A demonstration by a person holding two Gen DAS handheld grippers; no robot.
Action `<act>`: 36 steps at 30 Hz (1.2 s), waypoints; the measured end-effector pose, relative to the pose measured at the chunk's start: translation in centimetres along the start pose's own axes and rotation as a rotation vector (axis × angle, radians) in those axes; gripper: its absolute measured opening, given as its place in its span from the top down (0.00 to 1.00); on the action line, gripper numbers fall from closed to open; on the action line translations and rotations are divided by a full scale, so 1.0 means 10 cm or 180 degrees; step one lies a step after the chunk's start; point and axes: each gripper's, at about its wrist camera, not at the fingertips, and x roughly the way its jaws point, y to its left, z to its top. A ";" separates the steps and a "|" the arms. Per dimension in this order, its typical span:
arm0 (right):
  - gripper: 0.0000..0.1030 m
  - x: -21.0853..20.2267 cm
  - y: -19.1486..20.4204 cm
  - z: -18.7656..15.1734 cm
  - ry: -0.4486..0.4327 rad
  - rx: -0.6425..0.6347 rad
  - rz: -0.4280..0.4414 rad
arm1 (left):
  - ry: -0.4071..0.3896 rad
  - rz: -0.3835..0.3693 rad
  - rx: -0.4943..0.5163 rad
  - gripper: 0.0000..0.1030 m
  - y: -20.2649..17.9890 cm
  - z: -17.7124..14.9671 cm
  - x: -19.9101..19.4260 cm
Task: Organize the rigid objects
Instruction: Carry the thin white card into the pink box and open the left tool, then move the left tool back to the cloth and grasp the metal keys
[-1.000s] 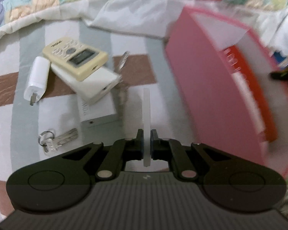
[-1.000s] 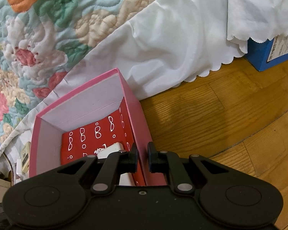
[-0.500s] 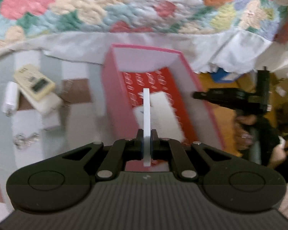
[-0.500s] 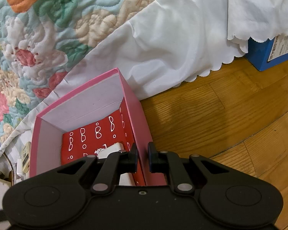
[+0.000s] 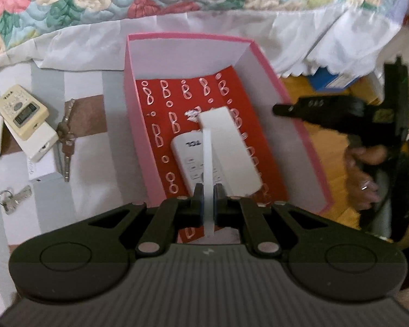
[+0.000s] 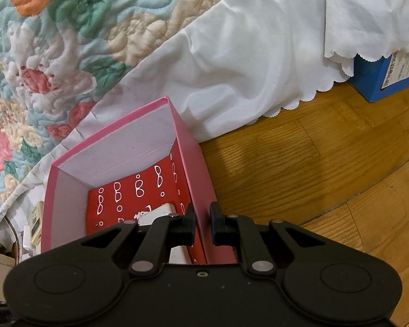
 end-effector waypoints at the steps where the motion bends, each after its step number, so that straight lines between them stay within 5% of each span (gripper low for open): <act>1: 0.87 0.00 0.00 0.00 0.0000 0.0000 -0.0001 | -0.0029 0.0065 0.0013 0.87 -0.02 -0.01 0.00; 4: 0.87 0.00 0.00 0.01 0.0003 -0.0005 0.0009 | -0.0089 0.0083 0.0132 0.75 -0.08 -0.03 -0.03; 13: 0.87 0.01 0.02 0.01 0.0004 -0.0026 -0.0002 | -0.0459 0.0257 0.0187 0.69 0.14 0.00 -0.41; 24: 0.87 0.02 0.02 0.02 0.0027 -0.0070 -0.0023 | -0.0587 0.0749 -0.0368 0.55 1.31 -0.05 -0.71; 36: 0.87 0.04 0.01 0.02 0.0034 -0.0108 -0.0057 | -0.0394 0.0625 -0.0896 0.51 2.24 -0.40 -0.14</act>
